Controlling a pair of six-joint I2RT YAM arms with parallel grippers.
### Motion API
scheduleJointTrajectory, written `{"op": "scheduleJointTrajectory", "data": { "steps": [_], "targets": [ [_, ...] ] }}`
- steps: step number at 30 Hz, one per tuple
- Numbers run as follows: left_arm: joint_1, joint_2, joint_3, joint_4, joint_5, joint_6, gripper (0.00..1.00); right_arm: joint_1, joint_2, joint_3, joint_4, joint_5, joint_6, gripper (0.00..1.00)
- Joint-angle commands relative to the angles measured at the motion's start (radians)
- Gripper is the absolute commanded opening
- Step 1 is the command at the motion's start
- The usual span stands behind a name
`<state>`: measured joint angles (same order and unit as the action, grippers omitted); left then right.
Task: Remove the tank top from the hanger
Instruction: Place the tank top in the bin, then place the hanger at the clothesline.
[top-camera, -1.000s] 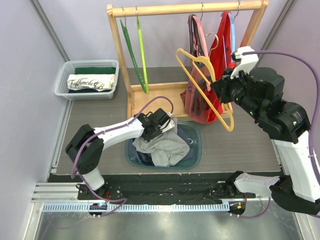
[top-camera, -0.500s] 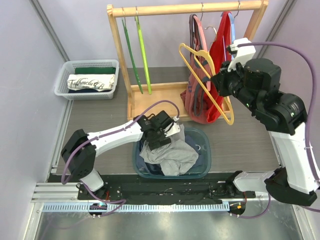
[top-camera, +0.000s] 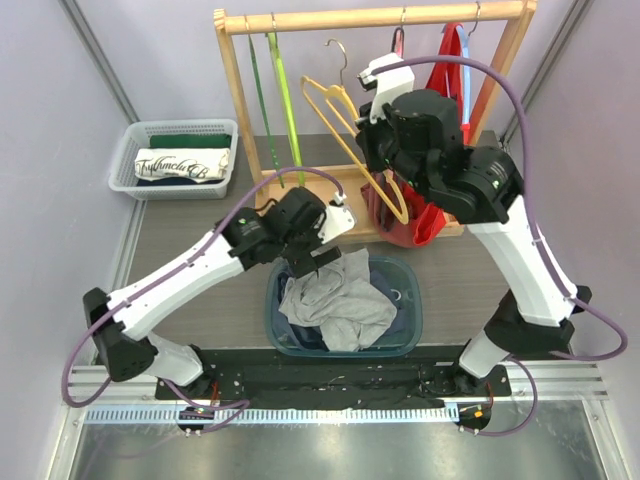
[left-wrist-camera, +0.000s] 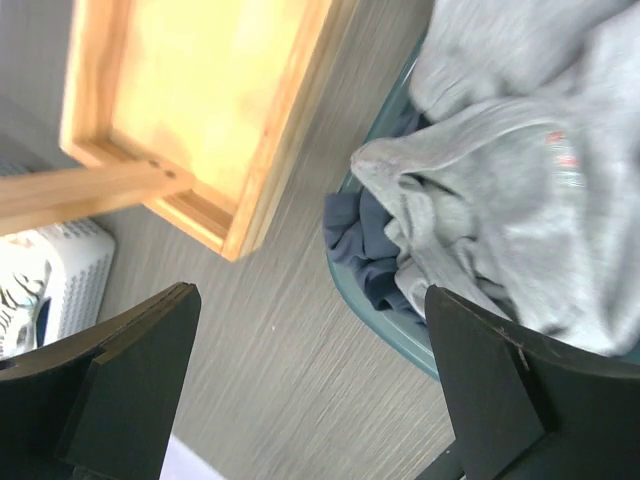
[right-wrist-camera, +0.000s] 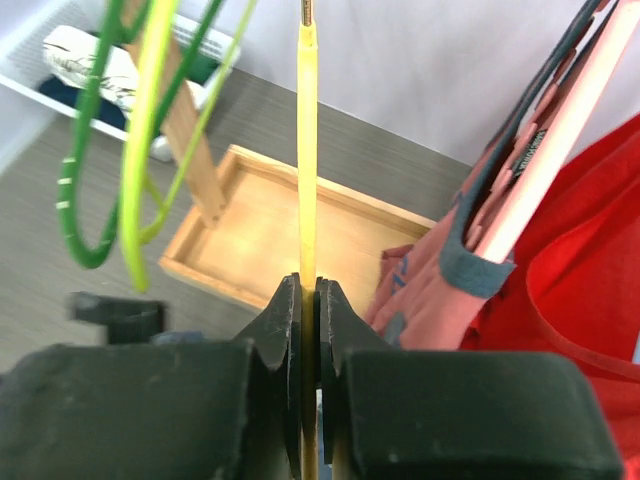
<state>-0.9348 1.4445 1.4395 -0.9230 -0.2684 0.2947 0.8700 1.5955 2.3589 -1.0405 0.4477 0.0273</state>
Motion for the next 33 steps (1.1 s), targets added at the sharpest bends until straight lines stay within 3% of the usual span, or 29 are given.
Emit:
{"op": "scheduleJointTrajectory", "data": {
  "steps": [1, 5, 10, 19, 33],
  "targets": [
    [-0.001, -0.085, 0.129, -0.160, 0.144, -0.005, 1.00, -0.003, 0.023, 0.054, 0.098, 0.111, -0.055, 0.01],
    [-0.001, -0.156, 0.159, -0.203, 0.219, 0.055, 1.00, -0.005, 0.072, 0.057, 0.181, 0.150, -0.066, 0.01],
    [-0.001, -0.298, 0.099, -0.108, 0.213, 0.089, 1.00, -0.003, 0.132, 0.074, 0.290, 0.227, -0.064, 0.01],
    [0.001, -0.323, 0.078, -0.091, 0.202, 0.077, 1.00, -0.009, 0.234, 0.137, 0.378, 0.302, -0.036, 0.01],
    [0.001, -0.328, 0.101, -0.094, 0.222, 0.075, 1.00, -0.123, 0.314, 0.106, 0.402, 0.152, 0.056, 0.01]
  ]
}}
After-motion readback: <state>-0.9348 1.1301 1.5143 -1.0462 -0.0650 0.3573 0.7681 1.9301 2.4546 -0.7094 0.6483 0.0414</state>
